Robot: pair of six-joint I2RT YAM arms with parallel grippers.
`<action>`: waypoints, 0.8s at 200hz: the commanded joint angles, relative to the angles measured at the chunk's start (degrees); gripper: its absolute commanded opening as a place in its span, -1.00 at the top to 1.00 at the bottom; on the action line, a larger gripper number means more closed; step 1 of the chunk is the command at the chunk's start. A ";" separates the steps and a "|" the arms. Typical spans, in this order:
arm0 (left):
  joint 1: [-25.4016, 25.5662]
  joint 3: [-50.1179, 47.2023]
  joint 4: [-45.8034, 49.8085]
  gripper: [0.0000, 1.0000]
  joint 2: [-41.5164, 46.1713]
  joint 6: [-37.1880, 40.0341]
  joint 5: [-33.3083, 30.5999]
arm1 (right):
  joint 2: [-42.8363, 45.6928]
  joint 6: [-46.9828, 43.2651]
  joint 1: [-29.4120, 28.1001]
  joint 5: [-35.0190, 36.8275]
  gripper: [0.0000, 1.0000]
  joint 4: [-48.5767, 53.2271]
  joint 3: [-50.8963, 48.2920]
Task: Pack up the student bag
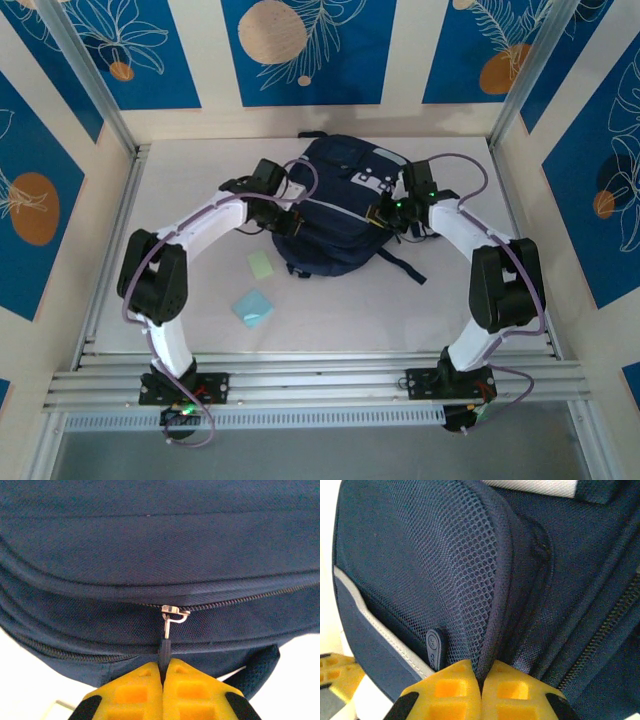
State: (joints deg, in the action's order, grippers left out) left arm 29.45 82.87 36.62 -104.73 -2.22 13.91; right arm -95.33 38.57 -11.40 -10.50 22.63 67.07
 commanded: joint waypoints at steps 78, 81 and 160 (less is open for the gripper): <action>10.85 7.57 -1.63 1.00 -2.07 -3.21 17.15 | 12.03 3.65 7.44 3.21 -0.26 4.50 -0.78; 11.01 8.17 -1.68 1.00 -2.35 -3.23 17.21 | 12.88 4.03 7.38 2.94 -0.27 4.66 -1.44; 12.91 10.00 -3.83 1.00 -4.60 -4.45 17.29 | 25.05 17.75 5.68 -6.12 -0.26 -3.11 -18.77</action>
State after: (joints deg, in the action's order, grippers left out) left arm 41.71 91.79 35.57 -109.49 -6.07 28.56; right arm -70.87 49.50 -4.40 -12.62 24.21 51.88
